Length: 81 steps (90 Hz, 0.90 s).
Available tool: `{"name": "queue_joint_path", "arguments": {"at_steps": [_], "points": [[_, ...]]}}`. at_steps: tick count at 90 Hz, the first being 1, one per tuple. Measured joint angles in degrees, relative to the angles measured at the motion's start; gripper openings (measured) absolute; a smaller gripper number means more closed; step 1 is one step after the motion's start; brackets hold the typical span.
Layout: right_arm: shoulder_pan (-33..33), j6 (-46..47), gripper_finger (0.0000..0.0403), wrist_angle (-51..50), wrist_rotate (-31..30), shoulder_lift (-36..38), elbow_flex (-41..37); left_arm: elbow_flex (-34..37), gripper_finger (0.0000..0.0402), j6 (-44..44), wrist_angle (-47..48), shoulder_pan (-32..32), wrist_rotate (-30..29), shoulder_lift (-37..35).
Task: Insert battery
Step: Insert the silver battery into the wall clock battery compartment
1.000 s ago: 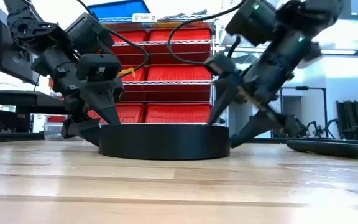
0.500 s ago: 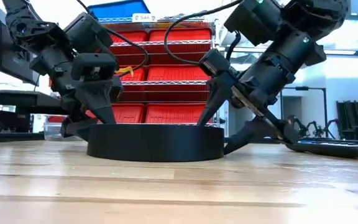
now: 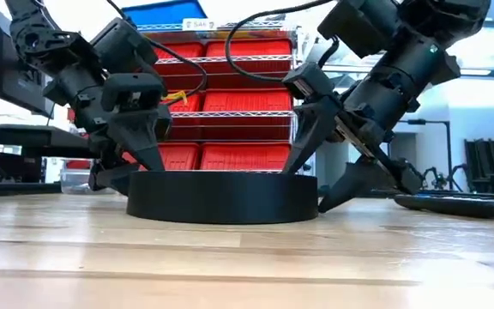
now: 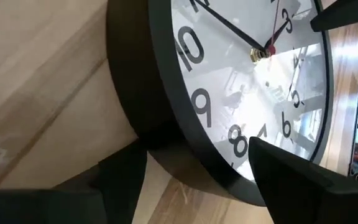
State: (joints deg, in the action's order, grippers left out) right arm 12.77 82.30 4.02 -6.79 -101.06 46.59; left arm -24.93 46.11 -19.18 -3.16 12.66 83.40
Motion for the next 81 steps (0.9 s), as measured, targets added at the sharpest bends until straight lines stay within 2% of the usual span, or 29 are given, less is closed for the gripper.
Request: {"name": "queue_joint_path", "arguments": {"at_steps": [31, 41, 62, 81], "points": [[-0.3, 2.0, 0.0272, 0.9, 3.4, 0.0, 0.0, 0.0, 0.0256, 0.0, 0.0, 0.0, 0.6, 0.0], [0.2, 6.0, 0.0272, 0.1, 3.3, 0.1, 0.0, 0.0, 0.0256, 0.2, -0.1, 0.0, 0.7, 0.0], [4.5, 15.3, 0.0272, 0.3, -3.9, -1.6, 0.1, 0.1, 0.0256, 0.2, -0.9, 0.0, 0.6, 0.0], [5.4, 15.6, 0.0272, 10.2, -7.1, -7.1, 0.0, 0.1, 0.0256, -1.4, -0.7, 0.0, 0.6, -0.1]]}}
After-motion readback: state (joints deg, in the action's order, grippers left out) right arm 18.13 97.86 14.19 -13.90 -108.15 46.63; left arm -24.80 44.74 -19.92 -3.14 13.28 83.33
